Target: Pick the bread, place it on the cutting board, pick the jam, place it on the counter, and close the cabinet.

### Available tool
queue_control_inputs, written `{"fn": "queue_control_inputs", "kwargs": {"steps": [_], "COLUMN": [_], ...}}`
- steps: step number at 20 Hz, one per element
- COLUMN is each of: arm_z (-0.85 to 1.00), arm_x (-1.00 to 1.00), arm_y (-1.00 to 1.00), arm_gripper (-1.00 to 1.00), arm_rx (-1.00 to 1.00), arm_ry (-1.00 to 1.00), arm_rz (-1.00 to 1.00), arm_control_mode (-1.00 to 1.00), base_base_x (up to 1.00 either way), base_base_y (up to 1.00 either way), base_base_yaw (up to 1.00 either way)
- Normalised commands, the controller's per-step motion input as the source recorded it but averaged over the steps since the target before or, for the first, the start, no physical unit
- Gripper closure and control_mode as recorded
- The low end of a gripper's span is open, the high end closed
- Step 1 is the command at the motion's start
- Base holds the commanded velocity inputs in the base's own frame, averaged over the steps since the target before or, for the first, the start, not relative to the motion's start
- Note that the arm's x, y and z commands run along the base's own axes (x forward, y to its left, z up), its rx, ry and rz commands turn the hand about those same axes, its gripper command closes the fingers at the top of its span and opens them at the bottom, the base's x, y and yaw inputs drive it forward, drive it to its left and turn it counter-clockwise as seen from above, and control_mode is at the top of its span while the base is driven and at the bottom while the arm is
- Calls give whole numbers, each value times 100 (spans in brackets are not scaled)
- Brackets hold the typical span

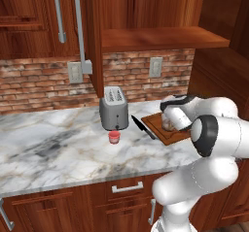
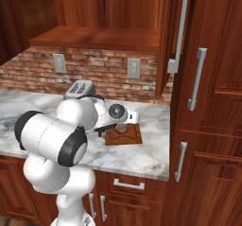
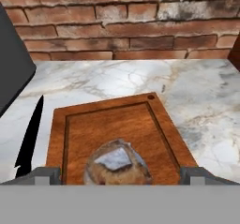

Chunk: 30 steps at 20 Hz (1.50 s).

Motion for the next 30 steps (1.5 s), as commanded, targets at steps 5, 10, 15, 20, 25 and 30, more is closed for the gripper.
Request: {"fn": "queue_control_inputs", "kwargs": {"steps": [5, 10, 15, 20, 25, 30], "arm_z": [12, 19, 24, 23, 23, 27], "arm_x": [-8, -7, -10, -18, -21, -19], "arm_y": [0, 0, 0, 0, 0, 0], "arm_gripper": [-100, -100, -100, -100, -100, -100], "arm_rx": [0, 0, 0, -1, -1, 0], "arm_ry": [-25, -20, -18, -19, -19, -15], "arm_rz": [0, 0, 0, 0, 0, 0], "arm_control_mode": [-100, -100, -100, -100, -100, -100], "base_base_x": [0, 0, 0, 0, 0, 0], "base_base_y": [0, 0, 0, 0, 0, 0], "base_base_yaw": [0, 0, 0, 0, 0, 0]}}
